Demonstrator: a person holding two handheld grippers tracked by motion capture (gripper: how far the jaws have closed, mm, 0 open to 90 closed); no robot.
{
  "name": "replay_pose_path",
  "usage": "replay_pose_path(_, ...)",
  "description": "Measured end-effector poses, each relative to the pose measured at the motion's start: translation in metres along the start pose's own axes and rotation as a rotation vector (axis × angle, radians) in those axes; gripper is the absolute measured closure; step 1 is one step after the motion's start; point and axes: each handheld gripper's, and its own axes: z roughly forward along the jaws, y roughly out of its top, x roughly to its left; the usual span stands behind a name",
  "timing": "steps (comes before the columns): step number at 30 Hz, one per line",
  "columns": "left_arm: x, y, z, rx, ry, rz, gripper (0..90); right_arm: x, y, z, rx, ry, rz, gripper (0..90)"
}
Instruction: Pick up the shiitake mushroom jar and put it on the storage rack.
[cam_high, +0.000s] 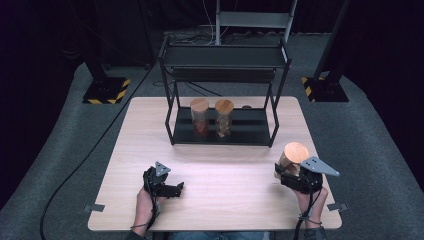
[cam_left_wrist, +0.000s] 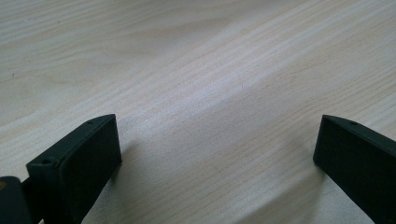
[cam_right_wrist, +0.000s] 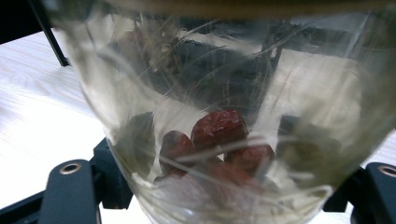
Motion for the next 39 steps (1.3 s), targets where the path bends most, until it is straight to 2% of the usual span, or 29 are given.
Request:
replay_pose_path(20, 0.000, 0.000, 0.000, 0.000, 0.001, -0.003, 0.2, 0.011, 0.007, 0.018, 0.022, 0.048, -0.029, 24.3)
replay_pose_path(39, 0.000, 0.000, 0.000, 0.000, 0.001, -0.003, 0.2, 0.020, 0.019, 0.040, 0.009, 0.079, -0.019, 24.4)
